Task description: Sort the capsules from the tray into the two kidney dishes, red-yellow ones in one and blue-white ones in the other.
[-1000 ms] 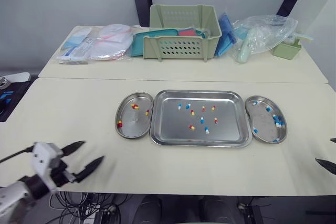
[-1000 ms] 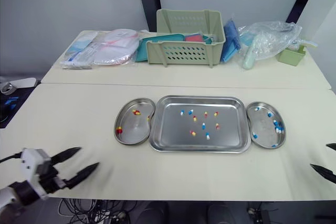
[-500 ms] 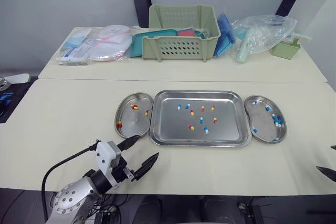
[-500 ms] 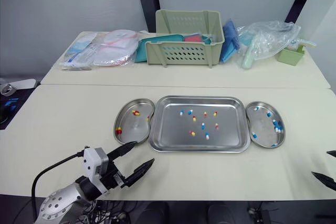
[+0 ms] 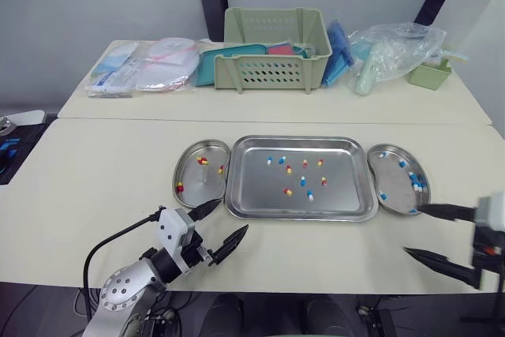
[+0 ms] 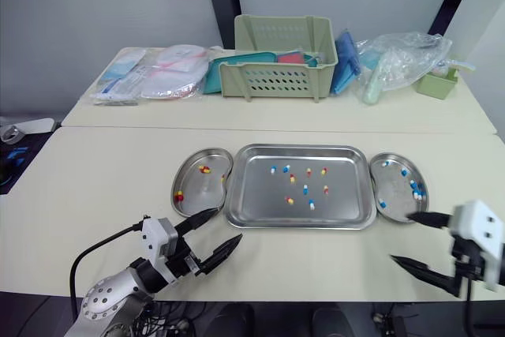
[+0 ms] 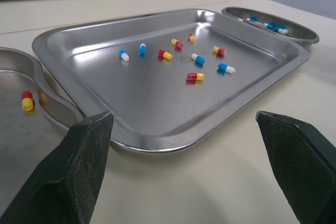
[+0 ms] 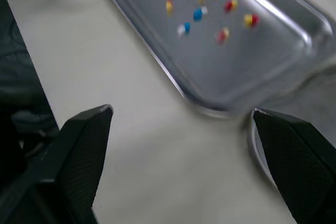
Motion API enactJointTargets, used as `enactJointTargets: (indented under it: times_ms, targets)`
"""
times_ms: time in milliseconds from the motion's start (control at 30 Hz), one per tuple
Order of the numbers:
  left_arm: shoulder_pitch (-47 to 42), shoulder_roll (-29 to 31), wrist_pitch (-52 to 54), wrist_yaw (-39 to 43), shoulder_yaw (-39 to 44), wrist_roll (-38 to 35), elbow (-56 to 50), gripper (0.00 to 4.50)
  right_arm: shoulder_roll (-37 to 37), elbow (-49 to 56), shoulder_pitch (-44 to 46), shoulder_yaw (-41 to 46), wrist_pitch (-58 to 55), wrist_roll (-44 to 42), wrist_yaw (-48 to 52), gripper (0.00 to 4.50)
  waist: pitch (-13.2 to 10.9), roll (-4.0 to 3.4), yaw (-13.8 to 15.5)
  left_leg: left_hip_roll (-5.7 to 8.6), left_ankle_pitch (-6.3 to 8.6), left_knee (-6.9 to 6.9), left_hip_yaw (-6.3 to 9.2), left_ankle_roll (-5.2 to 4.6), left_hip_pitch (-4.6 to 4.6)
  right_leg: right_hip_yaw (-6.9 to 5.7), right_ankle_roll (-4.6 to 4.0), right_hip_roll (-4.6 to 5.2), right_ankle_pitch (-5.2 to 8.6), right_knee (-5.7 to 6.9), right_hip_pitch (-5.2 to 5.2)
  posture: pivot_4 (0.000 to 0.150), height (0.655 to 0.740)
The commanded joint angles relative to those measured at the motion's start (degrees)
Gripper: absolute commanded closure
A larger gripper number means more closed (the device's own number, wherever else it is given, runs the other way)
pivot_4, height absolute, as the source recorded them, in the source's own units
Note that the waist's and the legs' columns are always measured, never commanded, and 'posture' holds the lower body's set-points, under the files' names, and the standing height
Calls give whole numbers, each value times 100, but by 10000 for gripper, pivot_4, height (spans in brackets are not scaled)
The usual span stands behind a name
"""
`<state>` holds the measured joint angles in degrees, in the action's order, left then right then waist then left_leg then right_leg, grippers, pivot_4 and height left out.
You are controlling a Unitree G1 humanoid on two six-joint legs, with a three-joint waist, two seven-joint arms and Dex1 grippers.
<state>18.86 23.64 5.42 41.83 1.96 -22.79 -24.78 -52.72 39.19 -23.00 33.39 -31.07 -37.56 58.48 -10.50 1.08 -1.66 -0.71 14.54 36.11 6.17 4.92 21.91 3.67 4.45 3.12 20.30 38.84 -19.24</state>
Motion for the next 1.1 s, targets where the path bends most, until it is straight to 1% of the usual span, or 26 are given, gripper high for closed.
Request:
enactJointTargets:
  times_ms: [33,100,133,200,300,367,433,467,600,700,867,1100]
  targets:
    - [-16,-78,-124,-83,-21,-11,-65,0,379,581,1045,-1152,-798,-329,-1315,125,1,11,-2,-1,0,1,3,0,1,-2,0,0,0,1,-1,1500,7400]
    - [-43,-129,-107,-130,-34,-26,-56,0,927,475,1944,-2262,-1083,122,-2087,125,3,12,-21,-1,-1,2,5,1,0,-4,0,0,0,6,-3,1500,7400]
    - [-61,-137,-113,-134,-45,-16,-51,0,1172,361,2268,-2632,-1117,353,-2381,125,3,15,-31,-2,-1,2,6,1,-2,-3,-1,-2,0,7,-3,1500,7400]
    - [-103,-134,-125,-127,-59,2,-34,0,1498,148,2703,-3137,-1183,676,-2697,125,4,10,-20,-1,-1,1,8,2,1,-4,-1,-2,0,9,-8,1500,7400]
    - [-158,-130,-125,-119,-75,-5,-26,0,2029,-366,3398,-4179,-1237,1382,-3181,125,5,15,-5,1,-1,0,10,1,10,-7,-1,1,0,1,-14,1500,7400]
    - [-191,-148,-87,-154,-78,-27,-28,0,2377,-650,3728,-4615,-1237,1677,-3393,125,5,14,-6,0,-1,0,10,2,9,-6,-1,1,0,7,-20,1500,7400]
    - [-219,-158,-46,-180,-91,-41,-39,0,2736,-934,4039,-4956,-1259,1921,-3578,3780,5,14,-18,-1,-1,-1,12,2,9,-7,-1,0,0,10,-22,1500,7400]
    - [-228,-159,-35,-184,-96,-45,-42,0,2868,-1048,4144,-5071,-1260,2025,-3636,5873,5,14,-19,-1,-1,-1,10,2,10,-5,-1,0,0,12,-26,1500,7400]
    - [-243,-146,-1,-186,-113,-36,-58,0,3432,-1606,4588,-5409,-1314,2490,-3992,19803,6,13,-23,-2,-1,-1,11,2,11,-4,-2,-1,0,16,-33,1500,7400]
    - [-246,-143,19,-204,-120,-39,-74,0,3738,-1919,4819,-5459,-1292,2759,-4222,19803,6,13,-21,-1,-1,-1,10,2,13,-5,-2,0,0,16,-35,1500,7400]
    - [-242,-152,15,-239,-168,-30,-56,0,4281,-2729,5370,-5574,-1613,3187,-4555,19803,6,11,-39,-2,-2,-2,11,2,12,-3,-2,-2,-1,23,-42,1500,7400]
    - [-215,-149,-89,-174,-204,-5,59,0,4606,-3679,5805,-5524,-1469,3522,-4590,19803,5,10,-79,-1,-2,-3,9,2,12,-1,-3,-2,-1,22,-45,1500,7400]
